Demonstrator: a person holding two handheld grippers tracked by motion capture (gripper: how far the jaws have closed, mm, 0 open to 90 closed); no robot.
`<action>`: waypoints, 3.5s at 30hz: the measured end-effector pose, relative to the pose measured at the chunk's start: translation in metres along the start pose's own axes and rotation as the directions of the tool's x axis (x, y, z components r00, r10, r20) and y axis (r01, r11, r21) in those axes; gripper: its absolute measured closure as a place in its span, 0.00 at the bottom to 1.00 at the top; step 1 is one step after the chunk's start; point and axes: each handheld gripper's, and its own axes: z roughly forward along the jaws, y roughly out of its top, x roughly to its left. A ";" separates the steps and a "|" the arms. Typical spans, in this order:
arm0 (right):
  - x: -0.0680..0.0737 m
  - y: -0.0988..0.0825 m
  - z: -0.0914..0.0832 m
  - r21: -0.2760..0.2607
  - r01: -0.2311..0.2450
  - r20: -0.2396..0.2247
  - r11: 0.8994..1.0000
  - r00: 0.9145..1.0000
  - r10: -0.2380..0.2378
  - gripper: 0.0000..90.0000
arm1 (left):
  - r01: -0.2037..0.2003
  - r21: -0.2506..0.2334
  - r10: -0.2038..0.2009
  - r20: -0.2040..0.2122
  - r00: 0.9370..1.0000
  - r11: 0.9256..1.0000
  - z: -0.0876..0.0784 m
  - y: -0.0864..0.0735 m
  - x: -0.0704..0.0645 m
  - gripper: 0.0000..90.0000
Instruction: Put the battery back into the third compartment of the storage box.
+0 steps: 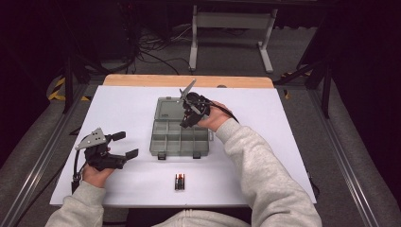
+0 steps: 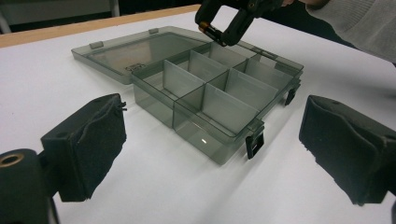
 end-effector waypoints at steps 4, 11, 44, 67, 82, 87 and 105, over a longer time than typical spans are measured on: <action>-0.001 -0.003 0.006 0.014 -0.001 -0.008 1.000 1.000 0.001 0.45 | 0.002 0.001 -0.002 -0.001 1.000 1.000 0.000 0.000 0.000 0.09; -0.001 -0.007 0.012 0.020 -0.008 -0.012 1.000 1.000 0.009 0.45 | 0.002 0.000 -0.002 -0.001 1.000 1.000 0.000 0.000 0.000 0.09; 0.005 -0.010 0.000 -0.028 0.005 -0.023 1.000 1.000 -0.006 0.47 | 0.004 0.002 -0.004 -0.002 1.000 1.000 0.000 0.000 0.000 0.09; 0.071 -0.017 -0.042 -0.106 0.099 -0.029 0.990 0.994 -0.102 0.12 | -0.006 0.010 0.006 -0.006 1.000 1.000 0.000 -0.001 0.001 0.08; 0.098 -0.023 -0.043 -0.109 0.118 -0.052 0.987 0.991 -0.124 0.11 | 0.002 0.007 -0.002 -0.005 1.000 1.000 0.000 -0.001 0.000 0.08; 0.109 -0.025 -0.039 -0.094 0.134 -0.067 0.987 0.988 -0.141 0.12 | -0.003 0.008 0.003 -0.006 1.000 1.000 0.000 -0.001 0.000 0.08; 0.133 -0.038 -0.014 -0.028 0.148 -0.139 0.989 0.979 -0.150 0.12 | 0.000 0.010 0.000 -0.005 1.000 1.000 0.000 0.000 0.000 0.08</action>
